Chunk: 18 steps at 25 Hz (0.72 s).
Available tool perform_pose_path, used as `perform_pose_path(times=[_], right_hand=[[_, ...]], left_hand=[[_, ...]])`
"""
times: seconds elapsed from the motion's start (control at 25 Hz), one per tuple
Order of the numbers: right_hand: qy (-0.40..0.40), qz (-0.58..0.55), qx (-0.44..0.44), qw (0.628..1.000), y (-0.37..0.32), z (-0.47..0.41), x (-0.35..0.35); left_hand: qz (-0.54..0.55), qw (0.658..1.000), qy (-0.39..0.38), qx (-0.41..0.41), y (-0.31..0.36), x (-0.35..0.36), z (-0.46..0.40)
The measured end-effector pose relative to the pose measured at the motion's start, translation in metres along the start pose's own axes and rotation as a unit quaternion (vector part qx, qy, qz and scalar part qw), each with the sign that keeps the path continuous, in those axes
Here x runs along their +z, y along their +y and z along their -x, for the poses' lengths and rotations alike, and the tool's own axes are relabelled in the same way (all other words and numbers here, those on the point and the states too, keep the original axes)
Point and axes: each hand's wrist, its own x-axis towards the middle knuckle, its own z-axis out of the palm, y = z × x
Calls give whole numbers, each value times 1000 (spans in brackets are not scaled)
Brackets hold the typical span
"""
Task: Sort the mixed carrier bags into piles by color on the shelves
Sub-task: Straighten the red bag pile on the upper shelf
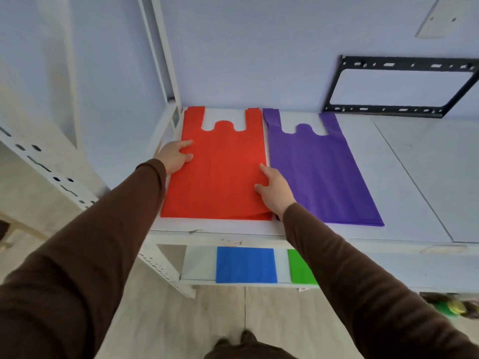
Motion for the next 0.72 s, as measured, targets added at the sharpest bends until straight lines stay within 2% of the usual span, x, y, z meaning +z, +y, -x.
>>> perform_pose_path(times=[0.16, 0.36, 0.48, 0.64, 0.72], right_hand=[[41, 68, -29, 996, -1, 9, 1], [39, 97, -19, 994, 0, 12, 2], [23, 118, -17, 993, -3, 13, -1], [-16, 215, -26, 976, -11, 19, -9], [-41, 193, -15, 980, -13, 25, -14]], left_hand=[[-46, 999, -19, 7, 2, 4, -1], [-84, 996, -14, 8, -3, 6, -2], [-94, 995, -3, 12, -2, 7, 3], [-100, 994, 43, 8, -8, 3, 16], [-64, 997, 35, -11, -15, 3, 33]])
